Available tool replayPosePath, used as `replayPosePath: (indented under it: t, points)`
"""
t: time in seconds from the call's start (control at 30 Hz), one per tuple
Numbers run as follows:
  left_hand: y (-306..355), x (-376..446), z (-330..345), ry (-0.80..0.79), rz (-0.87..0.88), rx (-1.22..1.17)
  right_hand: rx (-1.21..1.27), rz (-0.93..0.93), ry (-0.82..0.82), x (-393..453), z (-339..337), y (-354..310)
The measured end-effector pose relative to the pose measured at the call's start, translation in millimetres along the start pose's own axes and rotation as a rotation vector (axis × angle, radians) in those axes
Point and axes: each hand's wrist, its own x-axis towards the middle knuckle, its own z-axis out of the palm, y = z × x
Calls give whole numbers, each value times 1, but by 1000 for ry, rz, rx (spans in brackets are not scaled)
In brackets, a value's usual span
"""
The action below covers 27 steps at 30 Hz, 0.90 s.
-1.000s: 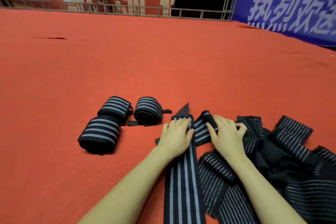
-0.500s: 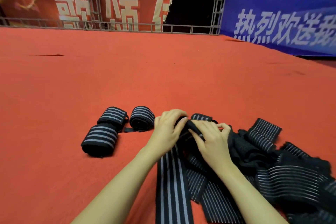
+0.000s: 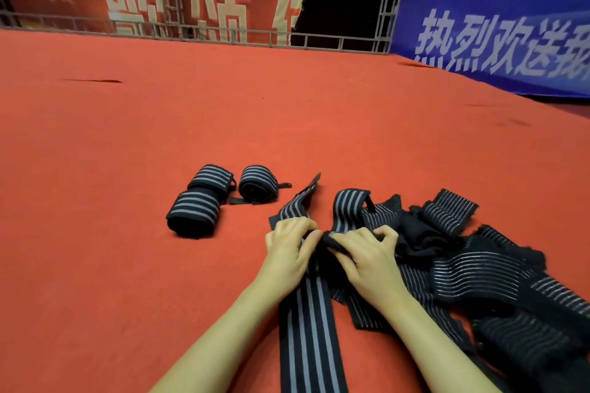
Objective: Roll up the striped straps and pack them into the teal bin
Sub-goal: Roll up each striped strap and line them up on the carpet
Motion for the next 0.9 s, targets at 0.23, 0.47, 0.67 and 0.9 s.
replayPosePath:
  t: [0.23, 0.47, 0.67, 0.9]
  points:
    - [2, -37, -5, 111, 57, 18, -66, -133, 53, -15, -12, -14]
    - [15, -62, -18, 99, 108, 88, -119, -168, 59, -31, -31, -33]
    - [0, -101, -28, -3, 94, 228, -95, -160, -254, -44, -34, -50]
    - [-13, -85, -38, 119, -58, 320, -83, 188, -322, -11, -22, -72]
